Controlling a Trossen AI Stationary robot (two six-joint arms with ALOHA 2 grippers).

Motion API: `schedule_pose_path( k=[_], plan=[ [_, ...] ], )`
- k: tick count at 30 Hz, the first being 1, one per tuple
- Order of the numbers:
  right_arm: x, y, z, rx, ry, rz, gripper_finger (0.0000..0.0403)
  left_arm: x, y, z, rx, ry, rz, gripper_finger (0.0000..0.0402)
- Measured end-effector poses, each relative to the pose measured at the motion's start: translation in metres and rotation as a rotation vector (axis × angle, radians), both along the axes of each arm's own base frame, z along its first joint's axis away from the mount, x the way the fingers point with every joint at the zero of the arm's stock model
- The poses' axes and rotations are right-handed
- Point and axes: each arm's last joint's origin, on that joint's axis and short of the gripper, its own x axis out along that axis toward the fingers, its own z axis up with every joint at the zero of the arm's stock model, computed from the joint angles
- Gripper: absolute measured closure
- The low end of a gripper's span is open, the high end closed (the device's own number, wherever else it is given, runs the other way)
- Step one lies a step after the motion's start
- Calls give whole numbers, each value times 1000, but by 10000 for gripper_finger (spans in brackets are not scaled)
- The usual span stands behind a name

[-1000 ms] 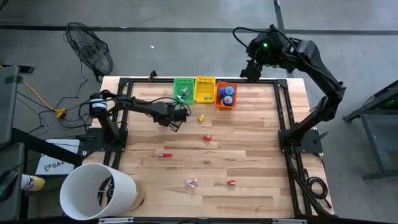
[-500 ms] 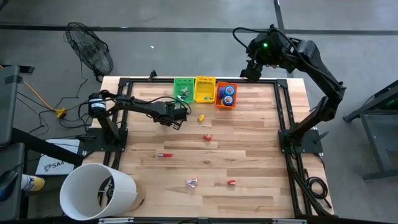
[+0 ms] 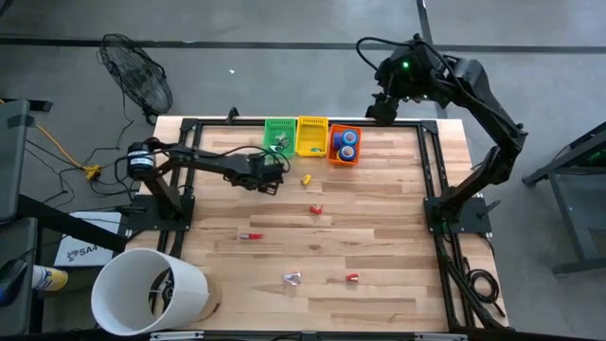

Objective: Pick and place Stapler, Stapler remover, tape
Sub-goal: Put the light blue staple remover into the green bin

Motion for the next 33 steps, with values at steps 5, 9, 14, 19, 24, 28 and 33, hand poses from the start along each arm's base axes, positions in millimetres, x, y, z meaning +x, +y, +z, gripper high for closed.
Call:
schedule_pose_path(
  k=[5, 9, 14, 19, 24, 28, 33],
  plan=[
    [0, 0, -1, 61, -50, -3, 167, -6, 1, 17, 76, -17, -16, 201],
    [8, 0, -5, 113, -105, 15, 167, -11, 1, 31, 129, -30, -53, 201],
    [28, 0, -38, 187, -89, 29, 167, -17, 1, 53, 205, -58, -149, 201],
    [60, 11, -97, 239, -128, 43, 167, -27, 0, 82, 310, -99, -288, 202],
    [91, 37, -149, 255, -318, 92, 167, -42, -3, 116, 438, -136, -462, 202],
    [116, 62, -189, 187, -531, 176, 167, -57, -6, 138, 519, -164, -534, 202],
    [140, 84, -236, 105, -633, 168, 167, -77, -11, 159, 590, -192, -616, 202]
  ],
)
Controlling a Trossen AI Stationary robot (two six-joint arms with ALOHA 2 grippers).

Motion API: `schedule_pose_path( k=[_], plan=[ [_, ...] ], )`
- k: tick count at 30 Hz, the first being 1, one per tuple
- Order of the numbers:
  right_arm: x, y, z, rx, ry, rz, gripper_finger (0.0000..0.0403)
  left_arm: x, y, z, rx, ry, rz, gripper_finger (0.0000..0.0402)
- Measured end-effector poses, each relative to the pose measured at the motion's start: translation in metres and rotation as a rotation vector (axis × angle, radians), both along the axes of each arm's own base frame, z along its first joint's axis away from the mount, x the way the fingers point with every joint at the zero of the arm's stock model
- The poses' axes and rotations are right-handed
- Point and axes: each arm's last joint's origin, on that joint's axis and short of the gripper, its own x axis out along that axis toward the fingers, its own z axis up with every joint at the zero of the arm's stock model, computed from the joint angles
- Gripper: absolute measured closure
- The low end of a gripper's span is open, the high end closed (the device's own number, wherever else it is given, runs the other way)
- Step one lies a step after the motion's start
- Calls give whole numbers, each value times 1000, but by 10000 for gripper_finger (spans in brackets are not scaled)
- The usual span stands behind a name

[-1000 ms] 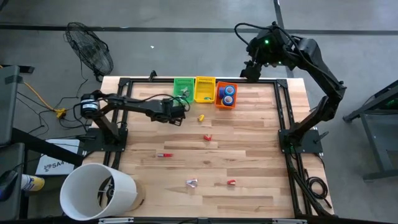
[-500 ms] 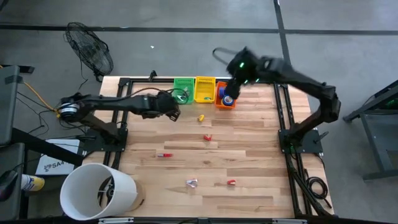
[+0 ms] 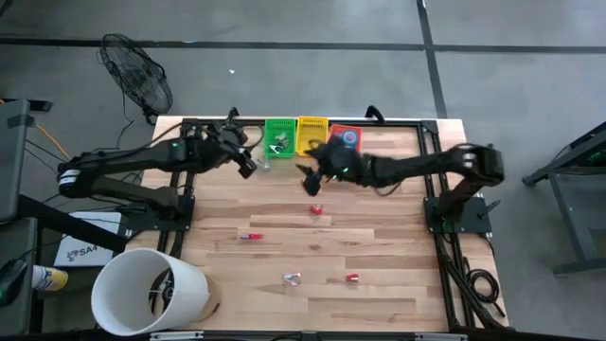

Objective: Pick and place Stapler, Stapler remover, tape
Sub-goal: Put the light blue staple remover into the green bin

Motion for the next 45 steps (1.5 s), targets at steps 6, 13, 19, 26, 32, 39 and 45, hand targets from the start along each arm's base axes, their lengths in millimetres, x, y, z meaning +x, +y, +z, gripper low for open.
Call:
schedule_pose_path(
  k=[6, 13, 19, 26, 32, 39, 45],
  plan=[
    [52, 6, -40, 45, 58, 11, 167, -18, -5, 16, 66, -16, -79, 202],
    [112, 0, -72, 64, 46, -108, 167, -27, -7, 21, 76, -16, -131, 202],
    [147, -4, -108, 66, 66, -122, 167, -31, -9, 21, 61, -13, -156, 202],
    [162, -7, -135, 26, 98, -195, 167, -35, -11, 21, 52, 6, -188, 202],
    [155, -14, -146, 100, 83, -319, 167, -38, -11, 21, 48, 9, -189, 202],
    [152, -24, -156, 173, 93, -321, 167, -39, -12, 22, 45, 7, -194, 202],
    [152, -23, -163, 187, 102, -298, 167, -38, -12, 22, 44, 2, -197, 202]
  ],
)
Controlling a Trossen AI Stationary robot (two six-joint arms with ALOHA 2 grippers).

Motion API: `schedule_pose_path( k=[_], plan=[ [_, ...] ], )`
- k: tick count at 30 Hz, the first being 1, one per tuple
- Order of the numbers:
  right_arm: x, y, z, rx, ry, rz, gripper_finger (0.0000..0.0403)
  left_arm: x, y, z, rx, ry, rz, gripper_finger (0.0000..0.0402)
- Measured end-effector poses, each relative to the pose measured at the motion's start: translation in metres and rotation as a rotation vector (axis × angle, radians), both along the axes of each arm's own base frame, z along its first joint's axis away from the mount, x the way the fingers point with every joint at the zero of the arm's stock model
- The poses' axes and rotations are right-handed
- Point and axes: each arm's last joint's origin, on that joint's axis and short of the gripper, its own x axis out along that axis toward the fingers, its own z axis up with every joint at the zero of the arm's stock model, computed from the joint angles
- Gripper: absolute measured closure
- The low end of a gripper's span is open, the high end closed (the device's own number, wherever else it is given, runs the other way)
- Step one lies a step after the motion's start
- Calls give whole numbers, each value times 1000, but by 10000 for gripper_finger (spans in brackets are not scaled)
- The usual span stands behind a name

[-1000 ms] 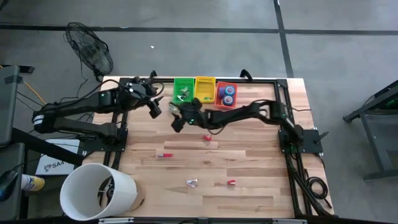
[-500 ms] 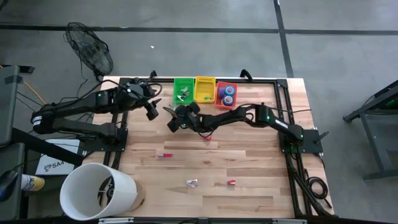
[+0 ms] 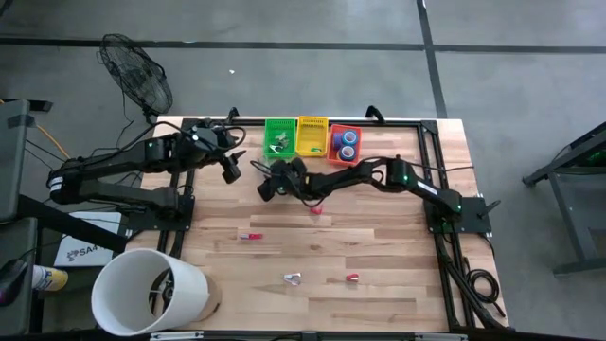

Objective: Pick and place Stapler, Stapler remover, tape
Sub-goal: Put the light blue staple remover into the green bin

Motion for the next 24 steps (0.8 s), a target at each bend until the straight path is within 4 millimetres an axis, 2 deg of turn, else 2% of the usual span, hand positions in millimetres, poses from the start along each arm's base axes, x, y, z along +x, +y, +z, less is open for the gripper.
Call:
schedule_pose_path(
  k=[24],
  plan=[
    [5, -11, -25, -48, -81, -33, 167, 0, 0, 0, -12, -3, -17, 202]
  ],
)
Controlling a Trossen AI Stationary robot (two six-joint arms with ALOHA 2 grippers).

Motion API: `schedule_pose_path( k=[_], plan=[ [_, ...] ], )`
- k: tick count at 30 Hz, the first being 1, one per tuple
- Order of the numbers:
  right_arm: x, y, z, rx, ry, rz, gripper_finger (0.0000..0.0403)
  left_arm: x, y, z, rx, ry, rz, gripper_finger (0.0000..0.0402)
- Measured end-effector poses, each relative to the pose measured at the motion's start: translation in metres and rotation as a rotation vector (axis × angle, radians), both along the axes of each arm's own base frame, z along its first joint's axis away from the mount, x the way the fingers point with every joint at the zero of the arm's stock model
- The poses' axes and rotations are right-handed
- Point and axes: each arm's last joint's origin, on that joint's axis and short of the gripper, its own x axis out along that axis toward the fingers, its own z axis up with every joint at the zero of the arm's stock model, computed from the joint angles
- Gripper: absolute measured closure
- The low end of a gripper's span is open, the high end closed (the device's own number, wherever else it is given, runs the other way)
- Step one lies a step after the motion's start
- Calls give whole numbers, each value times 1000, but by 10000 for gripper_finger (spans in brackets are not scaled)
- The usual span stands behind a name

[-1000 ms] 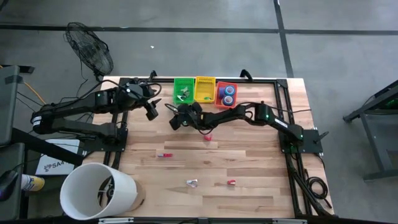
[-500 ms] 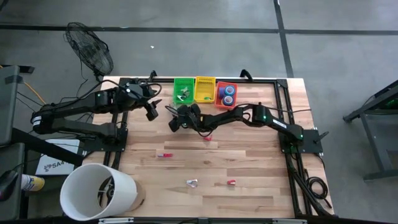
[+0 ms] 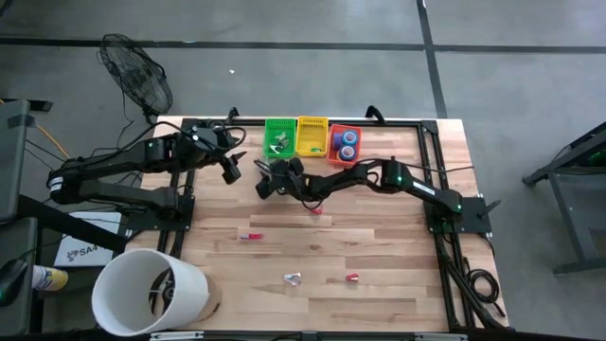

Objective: Pick and place Stapler, Stapler remover, tape
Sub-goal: Put the light blue staple remover into the green bin

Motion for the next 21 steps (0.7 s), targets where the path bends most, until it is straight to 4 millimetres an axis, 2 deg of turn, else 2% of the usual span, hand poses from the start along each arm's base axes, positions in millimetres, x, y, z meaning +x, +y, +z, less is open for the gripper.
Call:
schedule_pose_path(
  k=[16, 21],
  plan=[
    [-2, -20, -1, -2, -24, 8, 168, 0, 0, 0, -2, -4, 3, 202],
    [-2, -20, -7, 7, -18, 32, 197, 0, 0, 0, -4, -5, 3, 202]
  ],
)
